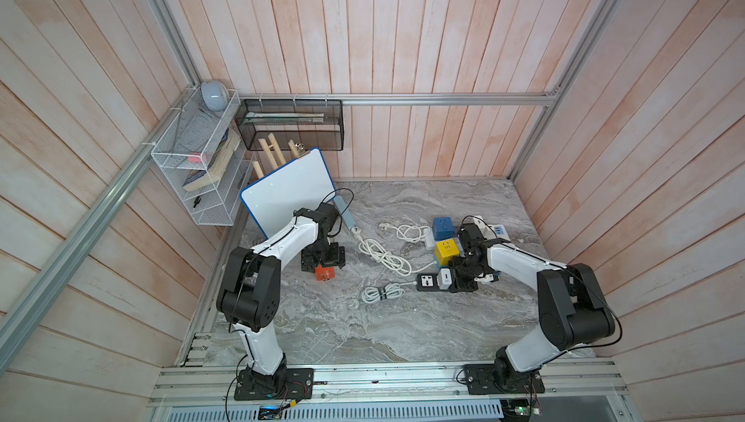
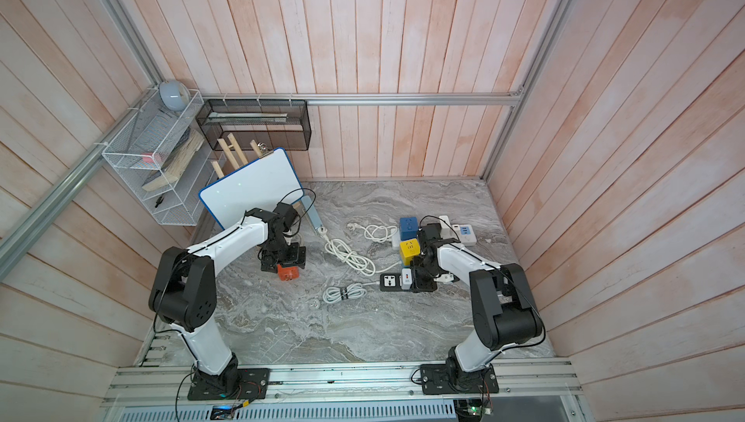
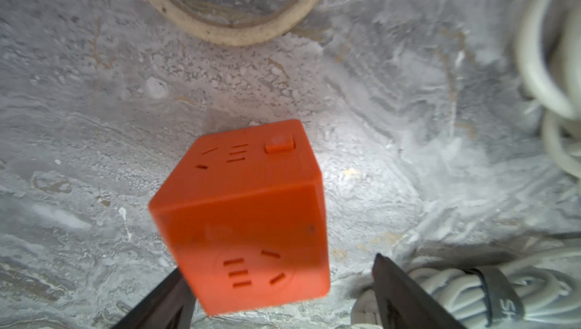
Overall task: Pull the plug off the socket
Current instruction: Place the plug at the center of the board, then remove the plug from the socket.
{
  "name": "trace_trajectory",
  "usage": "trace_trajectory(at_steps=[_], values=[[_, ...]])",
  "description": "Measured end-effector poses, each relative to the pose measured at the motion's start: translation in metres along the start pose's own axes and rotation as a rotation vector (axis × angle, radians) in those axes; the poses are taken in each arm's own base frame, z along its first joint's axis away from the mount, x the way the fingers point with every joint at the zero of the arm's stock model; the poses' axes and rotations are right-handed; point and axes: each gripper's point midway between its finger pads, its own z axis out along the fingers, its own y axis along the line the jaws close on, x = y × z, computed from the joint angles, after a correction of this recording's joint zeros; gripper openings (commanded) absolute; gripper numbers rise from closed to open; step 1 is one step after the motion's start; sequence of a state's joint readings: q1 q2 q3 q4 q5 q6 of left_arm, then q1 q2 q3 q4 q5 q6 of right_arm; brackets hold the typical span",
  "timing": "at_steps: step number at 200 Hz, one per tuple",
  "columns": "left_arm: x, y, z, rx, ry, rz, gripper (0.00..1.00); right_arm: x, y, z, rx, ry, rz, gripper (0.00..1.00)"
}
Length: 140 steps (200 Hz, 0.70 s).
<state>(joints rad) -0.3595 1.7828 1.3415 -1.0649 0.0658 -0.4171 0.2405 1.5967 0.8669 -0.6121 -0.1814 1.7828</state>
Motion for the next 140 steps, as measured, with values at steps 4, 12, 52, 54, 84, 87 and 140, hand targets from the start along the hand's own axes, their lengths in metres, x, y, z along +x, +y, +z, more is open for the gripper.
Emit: trace_trajectory(at_steps=[4, 12, 52, 54, 84, 87, 140], values=[[0.0, -0.002, -0.003, 0.001, -0.01, 0.001, 0.91, 0.0, 0.0, 0.0, 0.0, 0.0, 0.0, 0.04], [-0.001, -0.008, -0.012, 0.004, -0.036, 0.012, 0.91, 0.0, 0.0, 0.0, 0.0, 0.0, 0.0, 0.04], [0.003, -0.038, -0.046, 0.037, -0.145, 0.07, 0.9, 0.0, 0.0, 0.0, -0.002, 0.004, -0.001, 0.04], [0.003, -0.038, -0.047, 0.038, -0.147, 0.071, 0.9, 0.001, 0.0, 0.0, -0.003, 0.004, -0.001, 0.04], [0.004, -0.048, -0.051, 0.048, -0.164, 0.087, 0.89, 0.002, -0.001, 0.0, -0.011, 0.006, -0.003, 0.04], [0.004, -0.05, -0.051, 0.05, -0.164, 0.093, 0.89, 0.002, -0.001, 0.0, -0.012, 0.007, -0.004, 0.04], [0.017, -0.113, -0.054, 0.157, -0.231, 0.272, 0.89, 0.017, -0.005, 0.002, -0.014, 0.014, -0.017, 0.05]])
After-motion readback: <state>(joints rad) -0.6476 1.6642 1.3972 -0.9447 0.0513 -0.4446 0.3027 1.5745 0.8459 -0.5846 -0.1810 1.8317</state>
